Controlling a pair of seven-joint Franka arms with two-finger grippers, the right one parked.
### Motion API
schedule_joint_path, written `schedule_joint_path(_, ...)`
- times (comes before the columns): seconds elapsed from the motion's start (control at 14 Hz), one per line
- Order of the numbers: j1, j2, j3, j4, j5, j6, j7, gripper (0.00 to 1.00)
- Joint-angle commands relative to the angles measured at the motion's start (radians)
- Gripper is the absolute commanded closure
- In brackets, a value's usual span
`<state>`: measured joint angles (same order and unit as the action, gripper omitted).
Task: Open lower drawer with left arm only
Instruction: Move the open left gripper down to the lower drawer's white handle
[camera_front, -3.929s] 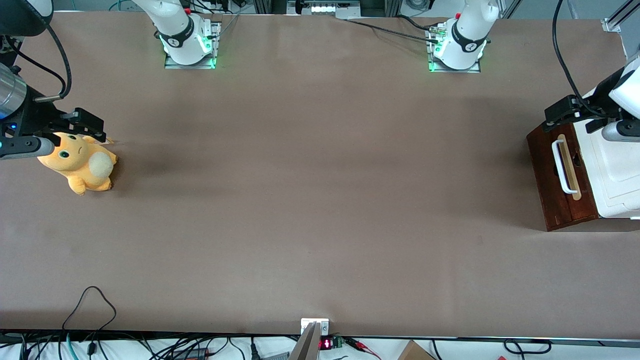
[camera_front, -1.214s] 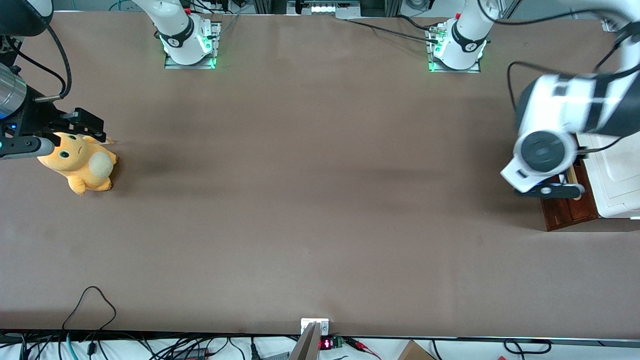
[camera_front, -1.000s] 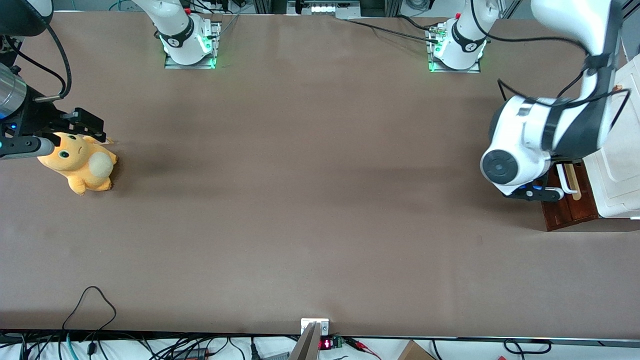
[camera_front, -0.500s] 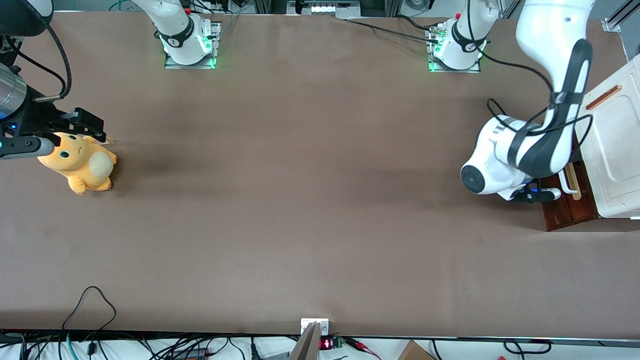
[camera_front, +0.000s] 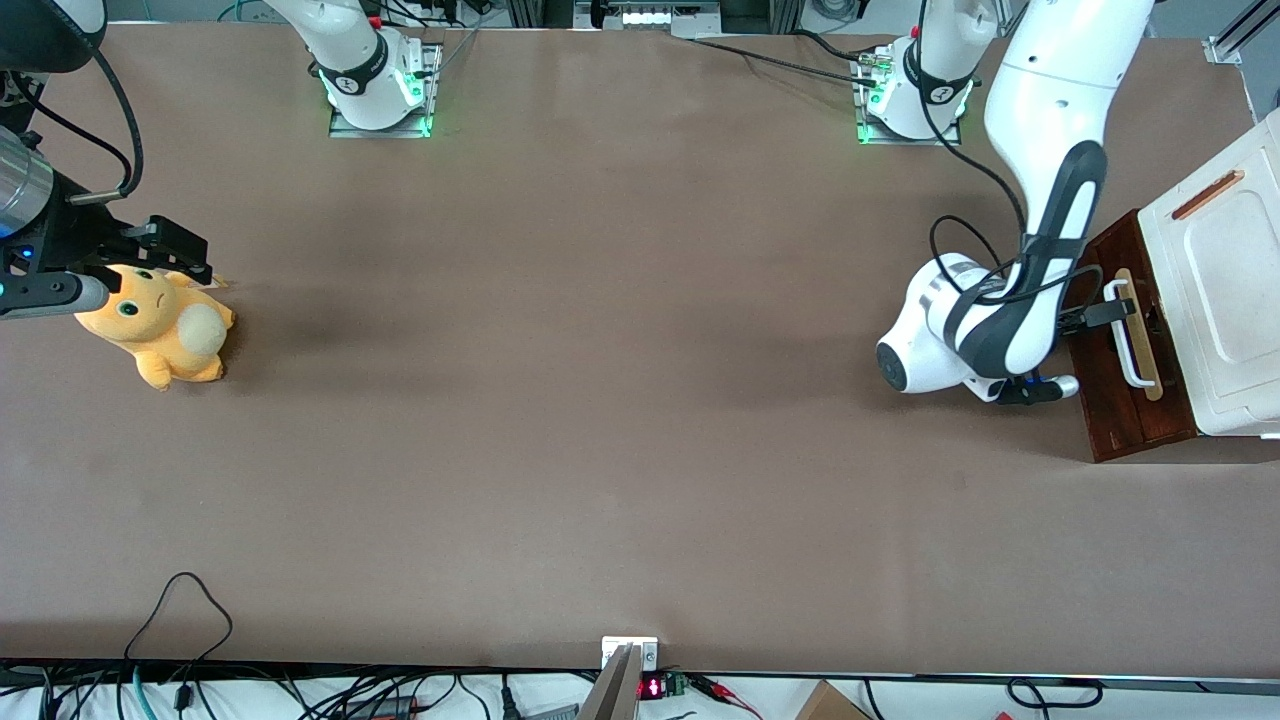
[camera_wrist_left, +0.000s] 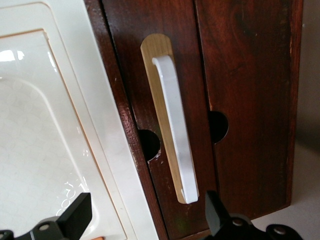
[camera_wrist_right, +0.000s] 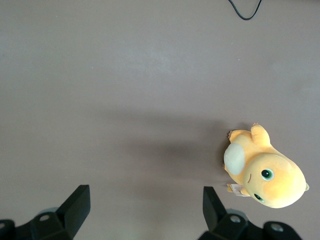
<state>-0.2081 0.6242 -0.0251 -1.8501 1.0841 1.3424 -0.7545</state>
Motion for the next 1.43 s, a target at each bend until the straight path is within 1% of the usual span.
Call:
schedule_joint_path(0.0, -0.001, 0.045, 0.005, 0.006, 0.048, -0.015, -0.005, 0.0)
schedule_joint_path(0.07, -0.001, 0.049, 0.005, 0.006, 0.056, -0.012, 0.001, 0.0)
schedule_joint_path(0.21, 0.004, 0.075, 0.005, 0.008, 0.103, -0.012, -0.002, 0.0)
schedule_joint_path(0.36, 0.007, 0.077, 0.004, 0.008, 0.115, -0.012, 0.0, 0.0)
schedule_joint_path(0.64, 0.01, 0.091, 0.005, 0.008, 0.132, -0.012, 0.0, 0.0)
schedule_joint_path(1.0, 0.041, 0.106, 0.005, 0.008, 0.151, -0.005, 0.006, 0.0)
schedule_joint_path(1.36, 0.047, 0.144, 0.005, 0.008, 0.151, -0.005, 0.003, 0.0)
